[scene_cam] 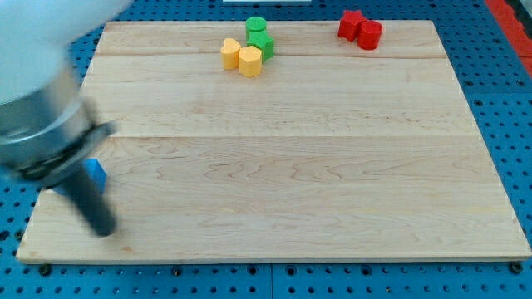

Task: Move the blue triangle along with the blue cube right a bit

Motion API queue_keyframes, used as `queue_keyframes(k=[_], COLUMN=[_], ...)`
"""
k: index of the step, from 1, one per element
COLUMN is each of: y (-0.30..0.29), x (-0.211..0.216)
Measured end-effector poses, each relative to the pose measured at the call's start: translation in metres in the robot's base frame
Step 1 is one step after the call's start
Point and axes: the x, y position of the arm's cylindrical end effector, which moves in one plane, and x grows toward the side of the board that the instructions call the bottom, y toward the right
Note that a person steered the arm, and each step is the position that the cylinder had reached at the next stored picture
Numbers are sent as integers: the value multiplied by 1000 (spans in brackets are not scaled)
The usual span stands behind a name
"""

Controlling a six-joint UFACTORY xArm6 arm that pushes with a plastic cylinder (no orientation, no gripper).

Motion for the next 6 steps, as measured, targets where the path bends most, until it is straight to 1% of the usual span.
queue_keyframes(k=[1,2,3,4,5,6], y=[-69,-71,-71,-61,-6,60], x=[4,-4,-26,-64,-93,-98])
